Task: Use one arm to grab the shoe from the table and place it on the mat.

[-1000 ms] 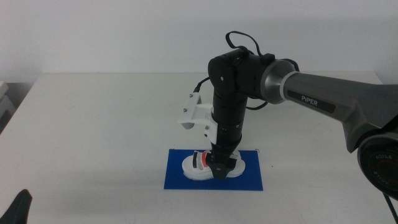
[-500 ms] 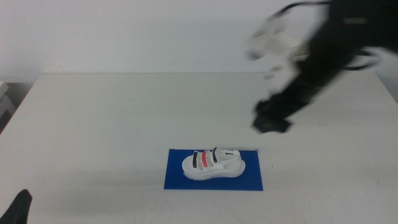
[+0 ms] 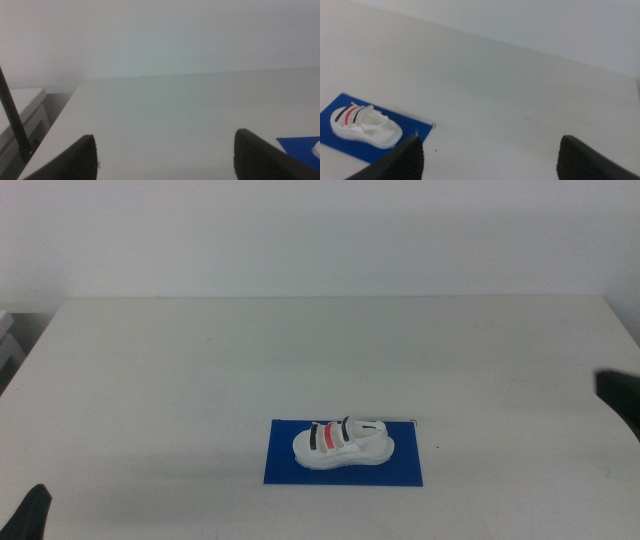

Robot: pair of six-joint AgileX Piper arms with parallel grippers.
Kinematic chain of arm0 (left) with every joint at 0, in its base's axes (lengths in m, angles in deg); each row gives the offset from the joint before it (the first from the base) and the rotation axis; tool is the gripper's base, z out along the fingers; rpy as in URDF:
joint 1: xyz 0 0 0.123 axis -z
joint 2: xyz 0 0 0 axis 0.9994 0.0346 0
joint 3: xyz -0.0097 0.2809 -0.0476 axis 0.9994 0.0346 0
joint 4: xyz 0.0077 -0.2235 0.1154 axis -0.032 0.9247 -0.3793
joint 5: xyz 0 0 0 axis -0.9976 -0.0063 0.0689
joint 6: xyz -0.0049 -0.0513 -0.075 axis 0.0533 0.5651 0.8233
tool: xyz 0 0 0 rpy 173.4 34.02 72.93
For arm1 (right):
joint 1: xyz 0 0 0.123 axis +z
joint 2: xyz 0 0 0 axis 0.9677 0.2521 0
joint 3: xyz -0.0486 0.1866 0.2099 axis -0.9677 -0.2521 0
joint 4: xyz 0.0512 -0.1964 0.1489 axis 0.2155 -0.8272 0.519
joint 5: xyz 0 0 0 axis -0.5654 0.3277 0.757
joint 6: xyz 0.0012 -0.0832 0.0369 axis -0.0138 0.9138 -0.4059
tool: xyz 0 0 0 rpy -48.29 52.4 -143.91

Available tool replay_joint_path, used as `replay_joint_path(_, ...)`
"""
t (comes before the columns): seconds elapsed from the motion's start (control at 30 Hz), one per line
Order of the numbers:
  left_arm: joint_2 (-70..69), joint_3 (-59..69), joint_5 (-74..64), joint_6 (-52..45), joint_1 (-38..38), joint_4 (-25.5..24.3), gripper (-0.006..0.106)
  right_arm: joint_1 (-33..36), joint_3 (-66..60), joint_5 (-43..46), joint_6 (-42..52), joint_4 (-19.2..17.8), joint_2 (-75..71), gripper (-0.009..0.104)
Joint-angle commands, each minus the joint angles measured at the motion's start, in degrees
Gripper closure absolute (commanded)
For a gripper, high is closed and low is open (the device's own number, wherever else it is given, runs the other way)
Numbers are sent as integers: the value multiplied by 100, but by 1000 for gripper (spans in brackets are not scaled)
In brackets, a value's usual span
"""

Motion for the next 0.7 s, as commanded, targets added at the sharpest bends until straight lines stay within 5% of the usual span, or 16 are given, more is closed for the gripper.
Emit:
replay_joint_path(0.0,-76,40,471,28,23,55,7,-88,-416,848,-11,-125,-575,3)
replay_joint_path(0.3,-76,40,471,28,23,55,7,-88,-1953,1954,-11,-289,-1856,3)
replay_joint_path(0.53,-76,40,471,28,23,55,7,-77,-2678,2021,-11,-767,-2517,3)
replay_joint_path(0.67,-76,40,471,28,23,55,7,-77,-3115,2023,-11,-747,-3163,3)
